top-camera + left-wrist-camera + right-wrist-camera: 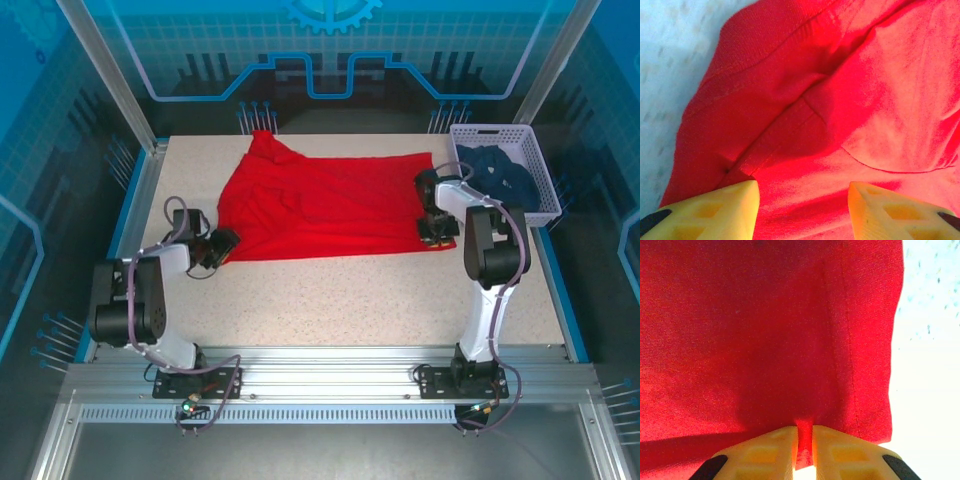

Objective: Fold the inside-out t-shirt

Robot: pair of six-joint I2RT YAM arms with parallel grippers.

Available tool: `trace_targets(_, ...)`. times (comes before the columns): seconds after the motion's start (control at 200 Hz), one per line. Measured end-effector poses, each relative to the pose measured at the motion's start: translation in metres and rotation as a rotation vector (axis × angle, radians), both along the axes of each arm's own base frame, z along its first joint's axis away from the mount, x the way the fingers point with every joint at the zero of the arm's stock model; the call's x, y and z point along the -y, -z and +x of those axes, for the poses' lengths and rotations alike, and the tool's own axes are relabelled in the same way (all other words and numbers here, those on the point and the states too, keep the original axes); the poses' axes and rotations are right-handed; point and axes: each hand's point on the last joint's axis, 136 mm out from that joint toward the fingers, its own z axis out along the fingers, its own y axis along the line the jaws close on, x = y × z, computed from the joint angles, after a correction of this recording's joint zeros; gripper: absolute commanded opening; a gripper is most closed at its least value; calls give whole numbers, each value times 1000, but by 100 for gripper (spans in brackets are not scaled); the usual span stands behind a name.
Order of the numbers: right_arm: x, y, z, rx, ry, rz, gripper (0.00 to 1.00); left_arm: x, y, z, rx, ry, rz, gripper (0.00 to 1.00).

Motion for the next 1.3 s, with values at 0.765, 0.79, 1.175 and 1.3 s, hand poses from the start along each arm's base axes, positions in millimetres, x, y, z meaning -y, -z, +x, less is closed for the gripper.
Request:
trace_targets(0.765, -208, -64, 18, 318, -267, 563, 36, 60, -86, 34, 207, 132, 5, 52)
trace_targets(0.79, -227, -66, 23, 330, -285, 608, 37, 64, -84, 41, 208, 145, 1, 52)
trace_targets(1.175, -370, -31, 63, 336, -341, 906, 41, 76, -26, 108, 126, 200, 8, 52)
trace_targets(1.3, -381, -23, 75, 335, -324, 924, 36, 75, -20, 118, 123, 201, 8, 52)
